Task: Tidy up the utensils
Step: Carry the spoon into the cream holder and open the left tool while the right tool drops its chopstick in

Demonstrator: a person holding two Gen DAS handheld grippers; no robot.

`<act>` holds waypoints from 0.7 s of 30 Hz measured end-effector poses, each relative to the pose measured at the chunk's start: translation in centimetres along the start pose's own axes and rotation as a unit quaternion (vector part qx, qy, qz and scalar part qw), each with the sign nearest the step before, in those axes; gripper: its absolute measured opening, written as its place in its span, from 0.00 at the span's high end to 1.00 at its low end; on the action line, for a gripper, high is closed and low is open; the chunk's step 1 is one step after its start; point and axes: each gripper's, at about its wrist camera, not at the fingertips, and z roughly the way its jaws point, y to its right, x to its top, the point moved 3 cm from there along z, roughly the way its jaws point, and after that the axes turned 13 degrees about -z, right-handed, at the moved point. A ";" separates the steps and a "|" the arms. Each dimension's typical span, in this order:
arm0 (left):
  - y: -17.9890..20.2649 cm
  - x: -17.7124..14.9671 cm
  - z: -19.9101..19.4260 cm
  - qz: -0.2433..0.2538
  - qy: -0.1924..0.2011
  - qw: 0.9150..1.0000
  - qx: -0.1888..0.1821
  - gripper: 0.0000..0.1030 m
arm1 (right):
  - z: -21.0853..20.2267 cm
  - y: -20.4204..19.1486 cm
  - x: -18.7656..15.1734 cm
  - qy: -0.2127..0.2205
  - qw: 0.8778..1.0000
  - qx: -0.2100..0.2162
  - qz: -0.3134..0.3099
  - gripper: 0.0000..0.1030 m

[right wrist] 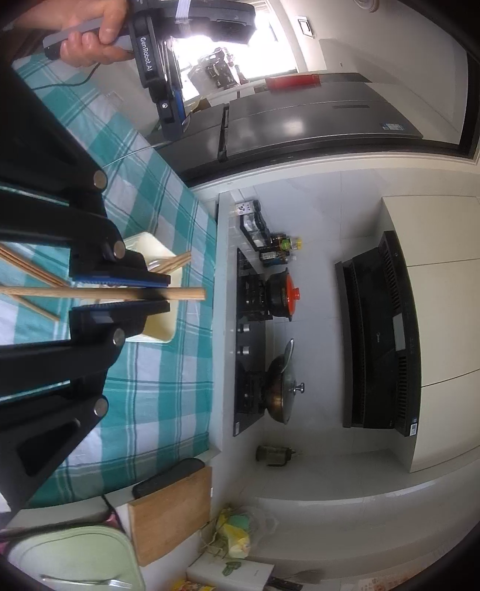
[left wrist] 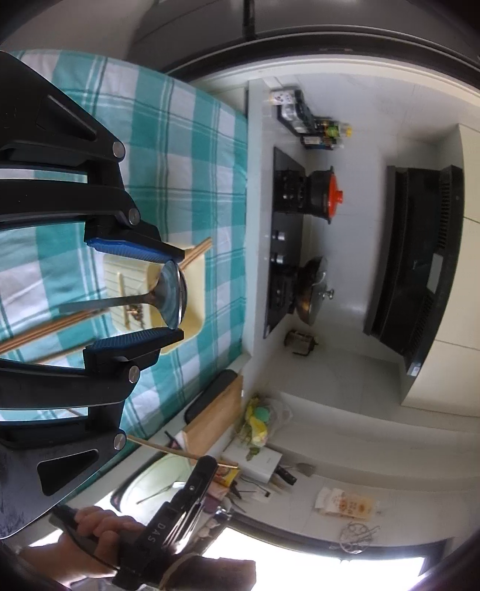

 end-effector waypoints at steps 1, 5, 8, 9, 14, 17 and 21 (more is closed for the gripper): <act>0.2 1.0 0.2 0.003 0.007 1.000 0.000 0.66 | 0.5 0.1 0.9 0.006 1.000 0.000 -0.004 0.93; 0.9 4.8 2.0 0.008 0.030 1.000 0.002 0.66 | 3.2 0.8 4.7 0.023 1.000 0.004 -0.014 0.93; 1.2 6.7 4.0 0.014 0.045 0.999 0.011 0.66 | 5.8 1.4 7.1 0.037 0.999 0.002 -0.017 0.93; 1.2 7.2 4.8 0.016 0.047 0.999 0.015 0.66 | 6.7 1.6 7.9 0.043 0.999 0.000 -0.021 0.93; 0.7 7.6 9.2 0.019 0.029 0.999 0.033 0.66 | 11.1 2.0 9.7 0.056 0.998 -0.003 -0.035 0.93; -0.1 6.9 11.8 0.021 0.005 0.999 0.045 0.66 | 14.0 2.3 9.5 0.044 0.998 0.001 -0.040 0.93; -1.2 5.8 14.7 0.017 -0.025 0.998 0.057 0.66 | 17.2 2.3 7.9 0.018 0.998 0.012 -0.053 0.93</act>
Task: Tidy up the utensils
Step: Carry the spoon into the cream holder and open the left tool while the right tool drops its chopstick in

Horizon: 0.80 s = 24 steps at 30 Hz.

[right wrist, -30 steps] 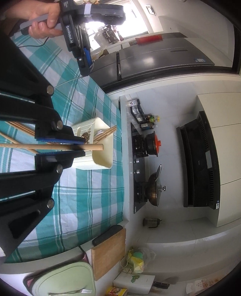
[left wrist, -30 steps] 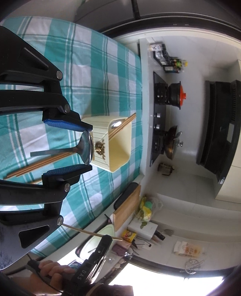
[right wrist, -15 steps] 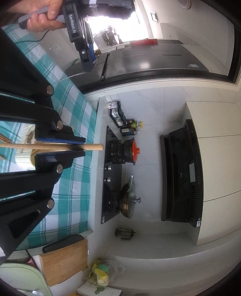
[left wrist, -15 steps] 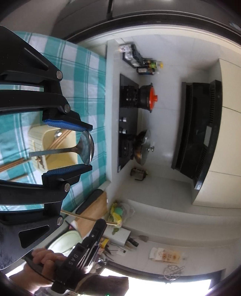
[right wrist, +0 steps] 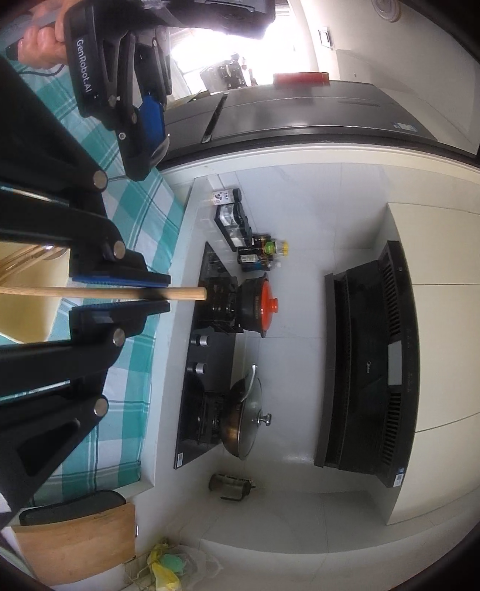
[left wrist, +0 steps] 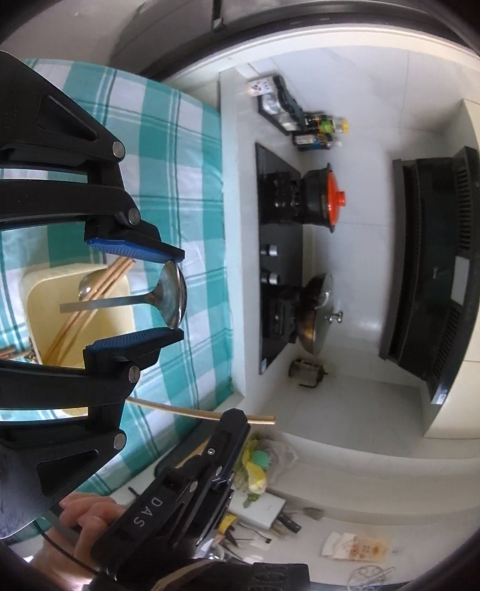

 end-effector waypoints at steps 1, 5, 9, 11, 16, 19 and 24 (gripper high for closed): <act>-0.2 -0.3 0.7 -0.002 -0.008 1.000 0.003 0.66 | 0.7 -0.1 -0.5 -0.007 1.000 0.003 -0.003 0.93; -0.9 -1.6 3.1 -0.009 -0.037 0.999 0.010 0.66 | 3.1 -0.5 -2.7 -0.040 0.999 0.022 -0.006 0.93; -1.4 -2.8 4.7 -0.011 -0.059 0.998 0.019 0.66 | 5.0 -0.8 -4.8 -0.079 0.996 0.031 -0.005 0.93; -1.6 -3.2 5.3 -0.011 -0.067 0.997 0.023 0.66 | 5.5 -1.0 -5.5 -0.093 0.995 0.035 -0.005 0.93; -1.7 -4.1 6.4 -0.010 -0.083 0.996 0.034 0.64 | 6.8 -1.2 -6.7 -0.129 0.991 0.039 0.003 0.92; -1.9 -4.1 5.7 -0.018 -0.081 0.996 0.041 0.47 | 7.3 -0.7 -7.1 -0.151 0.988 0.040 0.017 0.76; -2.1 -3.9 1.2 0.002 -0.058 0.997 0.050 0.30 | 3.8 0.6 -5.7 -0.130 0.991 0.026 0.032 0.63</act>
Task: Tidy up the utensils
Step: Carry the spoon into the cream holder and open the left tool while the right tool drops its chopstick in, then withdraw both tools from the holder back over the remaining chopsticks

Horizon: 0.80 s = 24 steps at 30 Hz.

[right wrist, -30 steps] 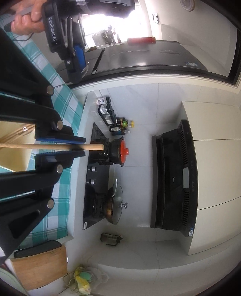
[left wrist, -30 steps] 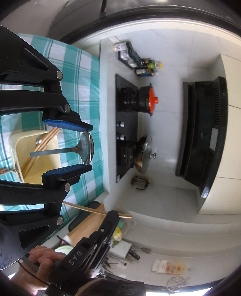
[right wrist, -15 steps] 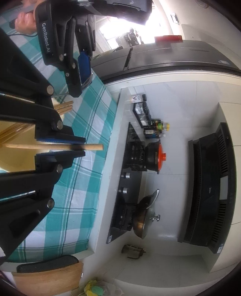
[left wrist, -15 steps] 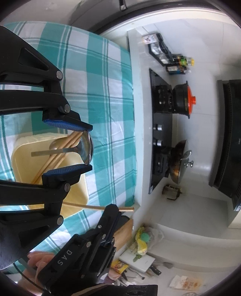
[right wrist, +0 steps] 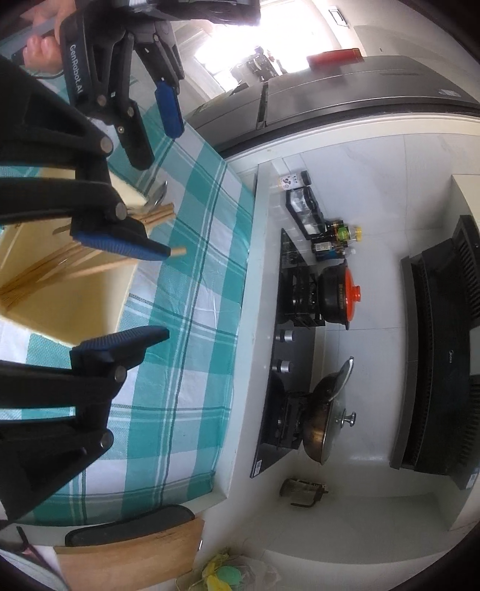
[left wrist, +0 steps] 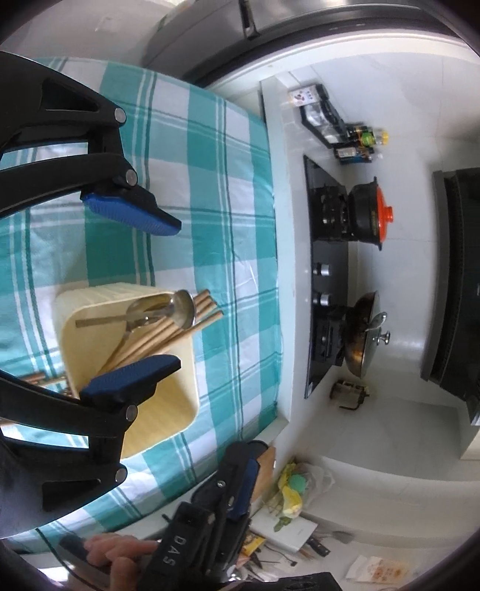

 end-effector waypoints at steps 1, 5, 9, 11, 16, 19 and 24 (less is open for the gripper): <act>-0.1 -0.4 -1.2 0.008 0.001 1.000 0.004 0.26 | -1.0 0.1 0.0 0.002 1.000 -0.004 -0.004 0.63; -0.8 -3.3 -6.0 0.038 0.002 0.999 0.010 0.15 | -5.9 -0.5 -1.5 -0.001 1.000 -0.014 -0.014 0.54; -1.2 -8.3 -9.7 0.059 -0.009 0.998 0.003 0.10 | -10.3 -1.9 -5.6 -0.031 0.999 -0.013 -0.022 0.54; -1.2 -10.9 -10.7 0.060 -0.018 0.998 0.003 0.10 | -12.1 -2.8 -8.3 -0.045 0.999 -0.009 -0.022 0.54; -1.3 -17.5 -11.5 0.026 -0.045 0.999 -0.005 0.09 | -15.7 -5.2 -15.5 -0.076 0.997 -0.027 -0.017 0.54; -0.9 -20.8 -11.4 0.001 -0.059 0.998 -0.006 0.09 | -16.9 -6.8 -19.5 -0.088 0.995 -0.043 -0.009 0.54; -0.8 -24.8 -11.2 -0.032 -0.052 0.998 0.002 0.09 | -17.8 -8.2 -25.7 -0.104 0.991 -0.061 0.053 0.54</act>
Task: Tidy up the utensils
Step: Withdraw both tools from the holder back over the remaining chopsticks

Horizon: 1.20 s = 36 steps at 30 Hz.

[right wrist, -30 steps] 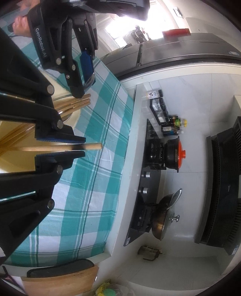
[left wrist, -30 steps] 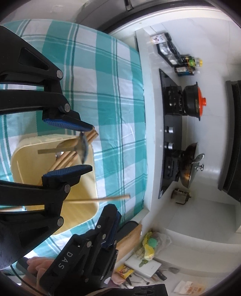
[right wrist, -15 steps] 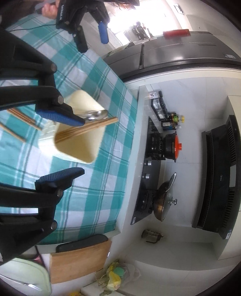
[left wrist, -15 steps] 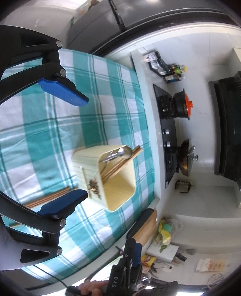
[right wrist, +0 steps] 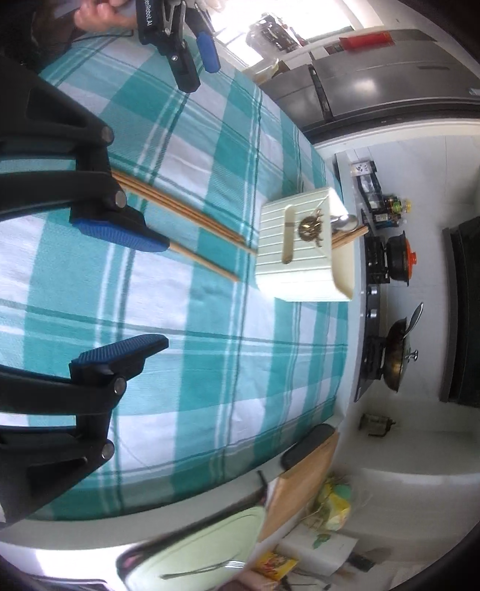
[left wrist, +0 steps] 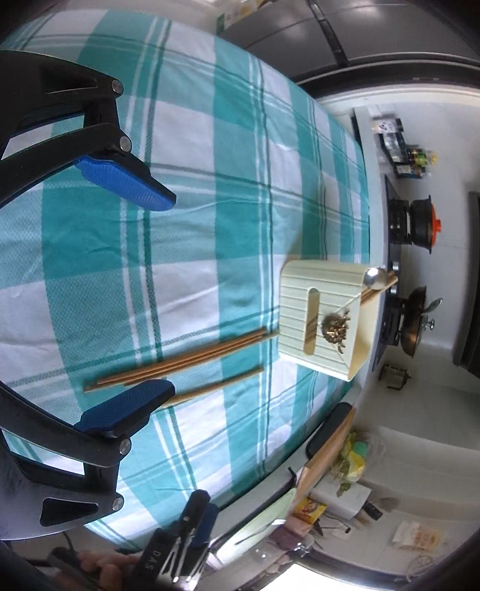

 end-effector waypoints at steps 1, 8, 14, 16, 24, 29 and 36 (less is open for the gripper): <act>0.0 -0.5 0.1 0.000 0.002 1.000 0.005 0.09 | 0.0 -0.1 -0.9 -0.001 1.000 -0.007 0.012 0.54; -0.4 -2.1 0.5 -0.007 0.018 1.000 0.023 0.09 | 0.3 -0.1 -4.3 -0.006 0.998 -0.045 0.043 0.54; -0.5 -3.2 1.2 -0.012 0.006 0.999 0.035 0.09 | 0.2 0.7 -5.4 0.007 0.996 -0.052 0.074 0.54; -0.4 -3.3 1.4 -0.009 0.003 0.999 0.036 0.09 | 0.6 0.7 -5.7 0.002 0.996 -0.049 0.076 0.54; -0.2 -3.4 2.3 -0.006 -0.008 0.999 0.036 0.09 | 1.6 0.3 -6.4 -0.012 0.996 -0.037 0.085 0.54; 0.6 -3.0 3.4 0.002 -0.014 0.999 0.031 0.09 | 1.9 -0.3 -6.4 -0.016 0.996 -0.031 0.078 0.54; 1.8 -2.1 6.1 0.021 -0.026 0.999 0.029 0.09 | 2.3 -0.9 -6.3 -0.020 0.997 -0.027 0.072 0.54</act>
